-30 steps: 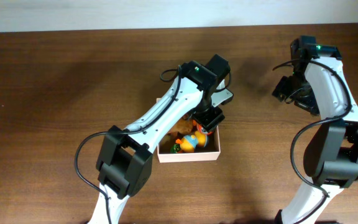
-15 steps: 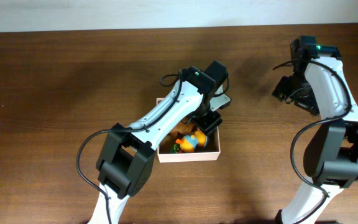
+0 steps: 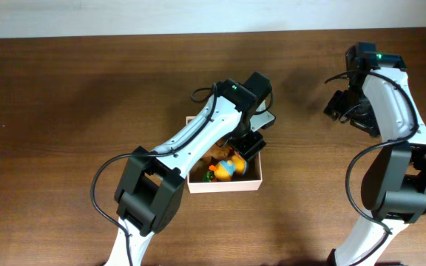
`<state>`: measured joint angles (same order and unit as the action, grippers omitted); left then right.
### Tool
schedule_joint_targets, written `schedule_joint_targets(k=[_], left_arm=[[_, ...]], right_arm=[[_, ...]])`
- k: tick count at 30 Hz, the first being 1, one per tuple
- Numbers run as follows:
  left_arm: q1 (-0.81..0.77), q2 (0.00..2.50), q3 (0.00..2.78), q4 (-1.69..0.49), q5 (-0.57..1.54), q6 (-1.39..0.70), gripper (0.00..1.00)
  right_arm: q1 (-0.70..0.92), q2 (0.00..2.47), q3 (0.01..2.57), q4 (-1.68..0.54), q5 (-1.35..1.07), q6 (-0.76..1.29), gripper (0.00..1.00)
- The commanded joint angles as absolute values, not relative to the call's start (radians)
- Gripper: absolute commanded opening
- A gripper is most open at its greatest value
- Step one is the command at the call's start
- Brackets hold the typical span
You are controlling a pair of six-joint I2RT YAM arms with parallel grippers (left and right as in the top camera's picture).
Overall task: Pack container
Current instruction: 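Lower the red ball into the box beside the cube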
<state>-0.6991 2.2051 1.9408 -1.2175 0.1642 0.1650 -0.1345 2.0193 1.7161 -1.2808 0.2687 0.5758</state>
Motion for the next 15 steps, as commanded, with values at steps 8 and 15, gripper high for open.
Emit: schedule_joint_targets(k=[8,15], left_arm=[[-0.692,2.210,1.922,-1.207,0.161,0.174,0.74],[-0.692,2.210,1.888,-1.200,0.161,0.174,0.74]], right_arm=[[-0.138,2.015,1.716,-1.282,0.274,0.585,0.99],[-0.138,2.015,1.716,-1.282,0.274,0.585,0.99]])
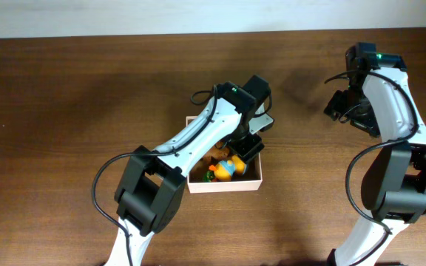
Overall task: Pack container
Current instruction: 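Lower the red ball into the box beside the cube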
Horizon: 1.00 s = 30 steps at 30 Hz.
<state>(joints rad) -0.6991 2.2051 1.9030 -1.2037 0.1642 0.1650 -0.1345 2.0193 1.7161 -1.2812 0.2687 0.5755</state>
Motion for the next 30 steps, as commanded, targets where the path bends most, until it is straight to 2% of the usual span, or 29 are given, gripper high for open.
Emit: schedule_joint_targets(k=[1,7,14,30], left_arm=[[-0.692,2.210,1.888,-1.198,0.161,0.173,0.74],[-0.692,2.210,1.887,-1.190,0.161,0.174,0.65],[-0.692,2.210,1.887,-1.185,0.161,0.173,0.50],[-0.691,2.210,1.912,-1.201,0.104,0.173,0.48]], right_arm=[[-0.138,2.015,1.716,-1.282,0.274,0.585,0.99],[-0.138,2.015,1.716,-1.282,0.274,0.585,0.99],[-0.138,2.015,1.716,-1.281,0.274,0.585,0.99],[-0.138,2.015,1.716,-1.281,0.274,0.585,0.99]])
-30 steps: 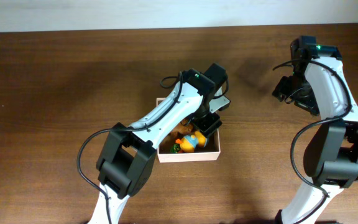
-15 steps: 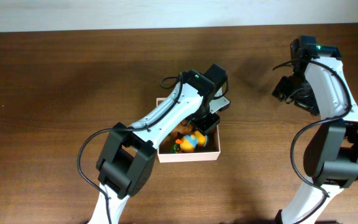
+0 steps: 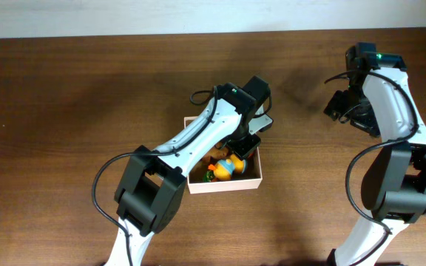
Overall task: Pack container
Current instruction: 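Lower the red ball into the box beside the cube, then open the left gripper to release the red ball in the box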
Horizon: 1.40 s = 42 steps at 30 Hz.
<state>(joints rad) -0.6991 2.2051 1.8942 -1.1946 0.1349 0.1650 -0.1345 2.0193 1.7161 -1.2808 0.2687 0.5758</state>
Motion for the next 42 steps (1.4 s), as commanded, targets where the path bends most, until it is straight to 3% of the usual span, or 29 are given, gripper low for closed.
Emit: schedule_joint_targets(k=[1,14,22,30,42], left_arm=[[-0.691,2.210,1.918,-1.202,0.104,0.173,0.46],[-0.691,2.210,2.044,-1.293,0.104,0.173,0.45],[-0.691,2.210,2.152,-1.521,0.001,0.102,0.43],[-0.691,2.208,2.189,-1.681,-0.036,0.016,0.34],[-0.691,2.208,2.183,-1.688,-0.068,-0.065,0.34]], right_arm=[[-0.138,2.015,1.716,-1.281,0.274,0.585,0.99],[-0.138,2.015,1.716,-1.282,0.274,0.585,0.99],[-0.138,2.015,1.716,-1.282,0.274,0.585,0.99],[-0.138,2.015,1.716,-1.282,0.274,0.585,0.99],[-0.138,2.015,1.716,-1.282,0.274,0.585,0.99]])
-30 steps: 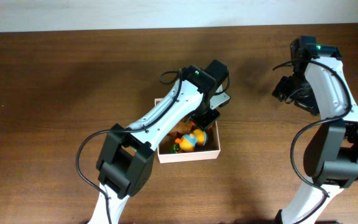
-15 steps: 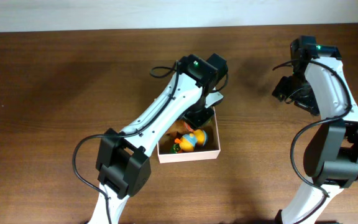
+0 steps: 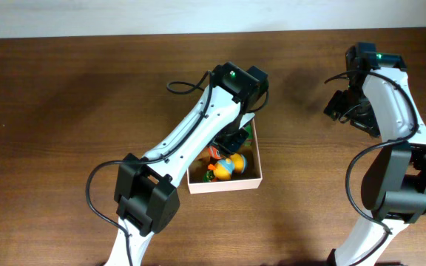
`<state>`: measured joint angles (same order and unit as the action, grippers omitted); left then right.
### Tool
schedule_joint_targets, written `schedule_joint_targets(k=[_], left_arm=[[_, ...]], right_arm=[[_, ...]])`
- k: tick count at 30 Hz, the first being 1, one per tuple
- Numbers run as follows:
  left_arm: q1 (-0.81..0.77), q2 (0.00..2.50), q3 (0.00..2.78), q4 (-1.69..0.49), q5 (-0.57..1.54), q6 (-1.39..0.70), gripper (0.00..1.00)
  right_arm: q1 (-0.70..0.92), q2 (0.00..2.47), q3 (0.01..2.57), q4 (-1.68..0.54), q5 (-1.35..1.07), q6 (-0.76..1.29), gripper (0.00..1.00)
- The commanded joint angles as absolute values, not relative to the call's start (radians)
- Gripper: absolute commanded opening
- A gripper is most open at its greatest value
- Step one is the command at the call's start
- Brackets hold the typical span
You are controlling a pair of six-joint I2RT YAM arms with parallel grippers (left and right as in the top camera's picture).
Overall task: Pack container
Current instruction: 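Open the left gripper to release the red ball in the box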
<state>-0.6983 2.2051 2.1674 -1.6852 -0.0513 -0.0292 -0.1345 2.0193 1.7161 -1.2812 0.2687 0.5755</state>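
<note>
A shallow pale pink box (image 3: 251, 182) sits mid-table. Inside it lie a yellow-orange toy with a blue patch (image 3: 231, 165) and a small green piece (image 3: 208, 176). My left arm reaches across the box's back left part. The left gripper (image 3: 231, 139) points down into the box's back half, just behind the toy. Its fingers show only as a dark mass, so its state is unclear. My right gripper (image 3: 340, 106) hangs over bare table far to the right. Nothing shows in it, and its jaws are hard to read.
The brown wooden table (image 3: 65, 133) stretches to both sides of the box. A pale wall strip (image 3: 124, 15) runs along the far edge. The right arm's base (image 3: 390, 192) stands at the front right, the left arm's base (image 3: 143, 207) at the front centre.
My left gripper has moved left and back from the box's right rim to inside its back half. The wrist has turned. The right arm has not moved.
My left gripper was at the box's back right corner, over the rim beside the toy. It stayed there through the two later moments, shifting slightly inward. Now it stands further left inside the box. The toys and the right arm kept their places.
</note>
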Motion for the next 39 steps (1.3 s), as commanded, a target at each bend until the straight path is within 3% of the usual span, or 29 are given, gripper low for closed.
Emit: schedule_joint_targets(k=[1,11,22,25,28,30,31,39], left_arm=[[-0.691,2.208,2.179,-1.688,-0.068,-0.068,0.35],[-0.691,2.207,1.983,-1.689,-0.068,-0.108,0.34],[-0.674,2.172,1.966,-1.688,-0.080,-0.120,0.31],[-0.662,2.168,1.966,-1.688,-0.080,-0.119,0.45],[-0.654,2.168,1.966,-1.688,-0.096,-0.119,0.67],[-0.649,2.168,1.966,-1.688,-0.118,-0.119,0.70],[-0.642,2.168,1.967,-1.688,-0.117,-0.119,0.77],[-0.638,2.167,2.019,-1.687,-0.122,-0.119,0.77]], right_arm=[[-0.138,2.015,1.716,-1.282,0.274,0.585,0.99],[-0.138,2.015,1.716,-1.282,0.274,0.585,0.99],[-0.138,2.015,1.716,-1.282,0.274,0.585,0.99],[-0.138,2.015,1.716,-1.282,0.274,0.585,0.99],[-0.138,2.015,1.716,-1.282,0.274,0.585,0.99],[-0.138,2.015,1.716,-1.282,0.274,0.585,0.99],[-0.138,2.015,1.716,-1.282,0.274,0.585,0.99],[-0.138,2.015,1.716,-1.282,0.274,0.585,0.99]])
